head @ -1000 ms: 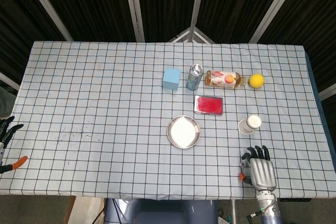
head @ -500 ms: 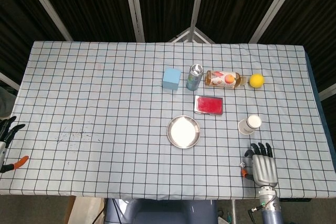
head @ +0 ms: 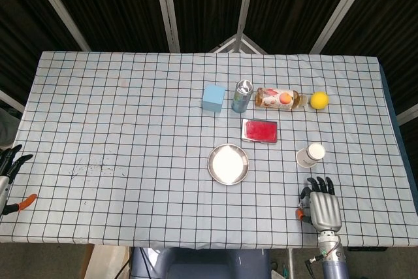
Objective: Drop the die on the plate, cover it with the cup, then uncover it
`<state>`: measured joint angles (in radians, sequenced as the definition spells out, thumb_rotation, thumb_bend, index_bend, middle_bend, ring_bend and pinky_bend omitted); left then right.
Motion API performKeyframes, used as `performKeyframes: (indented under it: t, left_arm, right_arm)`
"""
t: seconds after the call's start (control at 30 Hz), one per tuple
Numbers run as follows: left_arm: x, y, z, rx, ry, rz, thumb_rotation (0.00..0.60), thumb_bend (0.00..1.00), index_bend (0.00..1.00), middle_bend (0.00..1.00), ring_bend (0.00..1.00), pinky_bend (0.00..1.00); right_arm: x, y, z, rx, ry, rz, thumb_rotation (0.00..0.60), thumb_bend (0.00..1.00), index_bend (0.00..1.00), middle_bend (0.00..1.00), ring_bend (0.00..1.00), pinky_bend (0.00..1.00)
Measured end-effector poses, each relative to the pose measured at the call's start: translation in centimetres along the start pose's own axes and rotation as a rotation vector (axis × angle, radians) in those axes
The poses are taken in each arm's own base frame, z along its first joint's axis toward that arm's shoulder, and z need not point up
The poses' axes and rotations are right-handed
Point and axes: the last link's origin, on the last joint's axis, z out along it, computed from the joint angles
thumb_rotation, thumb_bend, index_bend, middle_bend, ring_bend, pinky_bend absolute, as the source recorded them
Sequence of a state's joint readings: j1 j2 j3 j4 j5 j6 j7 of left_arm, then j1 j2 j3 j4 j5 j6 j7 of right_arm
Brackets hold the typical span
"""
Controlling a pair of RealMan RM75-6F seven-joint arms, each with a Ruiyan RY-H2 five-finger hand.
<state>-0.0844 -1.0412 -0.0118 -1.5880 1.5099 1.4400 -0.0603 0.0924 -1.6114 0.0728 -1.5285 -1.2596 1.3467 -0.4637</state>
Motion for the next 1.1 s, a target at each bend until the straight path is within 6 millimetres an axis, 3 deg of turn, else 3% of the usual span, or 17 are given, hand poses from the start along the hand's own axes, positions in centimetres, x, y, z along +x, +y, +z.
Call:
performKeyframes:
  t: [1.1]
  left_arm:
    - [-0.33,0.31,0.14,-0.001,-0.007,0.016,0.6,0.29,0.16,0.0,0.0,0.02]
  right_arm:
    - [-0.4,0.79,0.25,-0.021,-0.014,-0.035,0.6,0.29,0.54,0.2,0.11,0.0]
